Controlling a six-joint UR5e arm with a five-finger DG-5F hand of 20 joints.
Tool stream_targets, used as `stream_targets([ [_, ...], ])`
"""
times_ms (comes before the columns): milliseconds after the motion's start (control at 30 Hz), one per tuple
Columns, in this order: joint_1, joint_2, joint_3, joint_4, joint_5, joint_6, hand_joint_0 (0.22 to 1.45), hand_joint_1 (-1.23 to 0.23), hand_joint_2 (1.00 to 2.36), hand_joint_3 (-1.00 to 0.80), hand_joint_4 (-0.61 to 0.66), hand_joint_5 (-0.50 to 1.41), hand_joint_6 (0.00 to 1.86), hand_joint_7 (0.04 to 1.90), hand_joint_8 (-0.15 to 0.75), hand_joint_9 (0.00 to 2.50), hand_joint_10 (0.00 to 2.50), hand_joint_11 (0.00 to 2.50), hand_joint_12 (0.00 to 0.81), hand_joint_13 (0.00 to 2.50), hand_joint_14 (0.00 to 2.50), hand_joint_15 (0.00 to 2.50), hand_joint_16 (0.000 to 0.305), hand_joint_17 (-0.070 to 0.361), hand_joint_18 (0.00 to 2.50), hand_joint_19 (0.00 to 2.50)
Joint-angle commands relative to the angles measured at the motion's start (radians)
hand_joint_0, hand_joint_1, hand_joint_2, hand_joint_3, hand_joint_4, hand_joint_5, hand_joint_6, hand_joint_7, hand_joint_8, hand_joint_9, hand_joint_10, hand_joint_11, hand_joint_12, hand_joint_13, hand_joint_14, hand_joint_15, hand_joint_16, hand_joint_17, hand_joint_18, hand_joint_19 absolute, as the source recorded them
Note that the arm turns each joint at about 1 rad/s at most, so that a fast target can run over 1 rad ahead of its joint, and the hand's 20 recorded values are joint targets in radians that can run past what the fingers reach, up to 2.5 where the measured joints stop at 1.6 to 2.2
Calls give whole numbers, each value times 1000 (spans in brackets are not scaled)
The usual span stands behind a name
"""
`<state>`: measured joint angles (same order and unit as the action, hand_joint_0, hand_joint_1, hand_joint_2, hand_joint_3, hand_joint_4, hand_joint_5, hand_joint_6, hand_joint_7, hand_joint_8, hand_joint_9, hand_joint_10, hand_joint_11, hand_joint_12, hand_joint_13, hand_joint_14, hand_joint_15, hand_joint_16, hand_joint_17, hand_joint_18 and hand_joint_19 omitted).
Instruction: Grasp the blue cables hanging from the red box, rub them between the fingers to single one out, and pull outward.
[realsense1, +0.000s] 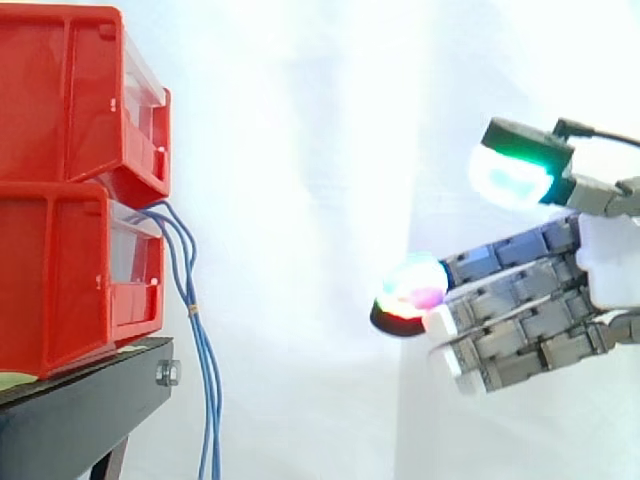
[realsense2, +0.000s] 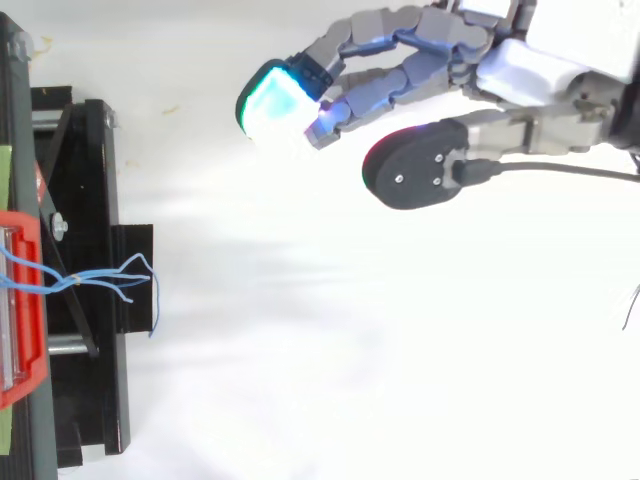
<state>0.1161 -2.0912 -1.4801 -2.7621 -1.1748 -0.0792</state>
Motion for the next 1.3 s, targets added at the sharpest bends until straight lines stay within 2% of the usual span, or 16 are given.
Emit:
stream_targets([
  [0, -1, -27, 3, 29, 1, -1, 533, -608, 1002, -483, 260, -170, 502, 742, 264, 757, 4, 108, 331, 623, 5, 145, 38, 85, 399, 122],
  [33, 1, -39, 4, 47, 6, -1, 533, -609, 1001, -485, 257, -170, 502, 741, 265, 756, 4, 115, 330, 622, 6, 148, 39, 87, 403, 133],
  [200, 1, -41, 9, 65, 7, -11, 532, -608, 1000, -488, 255, -170, 502, 743, 259, 752, 3, 109, 331, 621, 7, 171, 43, 97, 418, 176],
  [333, 2, -41, 9, 76, 20, -51, 527, -613, 1001, -490, 254, -170, 502, 742, 257, 744, 3, 106, 334, 619, 7, 189, 49, 110, 440, 201],
  [400, 8, -41, 9, 110, 49, -91, 526, -614, 1000, -493, 256, -171, 502, 745, 259, 743, 3, 112, 337, 620, 8, 192, 51, 114, 441, 206],
  [467, 11, -41, 9, 131, 61, -119, 526, -614, 1000, -495, 255, -170, 502, 745, 258, 740, 3, 100, 343, 616, 8, 198, 52, 117, 444, 209],
  [667, 16, -41, 9, 174, 73, -166, 523, -616, 1000, -499, 258, -169, 502, 743, 258, 739, 4, 110, 348, 591, 8, 199, 55, 124, 403, 199],
  [1067, 27, -44, 9, 180, 84, -175, 520, -618, 1000, -498, 262, -167, 502, 744, 259, 742, 5, 117, 353, 572, 8, 201, 56, 125, 373, 210],
  [1100, 25, -56, 9, 177, 83, -174, 520, -618, 1000, -498, 265, -167, 502, 746, 258, 743, 4, 118, 353, 572, 8, 201, 56, 125, 373, 210],
  [1200, 17, -121, 47, 170, 66, -122, 520, -619, 1000, -497, 264, -166, 502, 746, 259, 745, 4, 123, 353, 572, 8, 201, 56, 125, 372, 217],
  [1233, 14, -155, 90, 159, 46, -71, 520, -619, 1000, -498, 262, -166, 502, 743, 258, 746, 4, 117, 353, 574, 8, 201, 56, 125, 372, 216],
  [1267, 14, -176, 110, 142, 26, -31, 520, -619, 1000, -497, 263, -166, 502, 743, 258, 746, 5, 117, 354, 574, 8, 201, 56, 125, 373, 217],
])
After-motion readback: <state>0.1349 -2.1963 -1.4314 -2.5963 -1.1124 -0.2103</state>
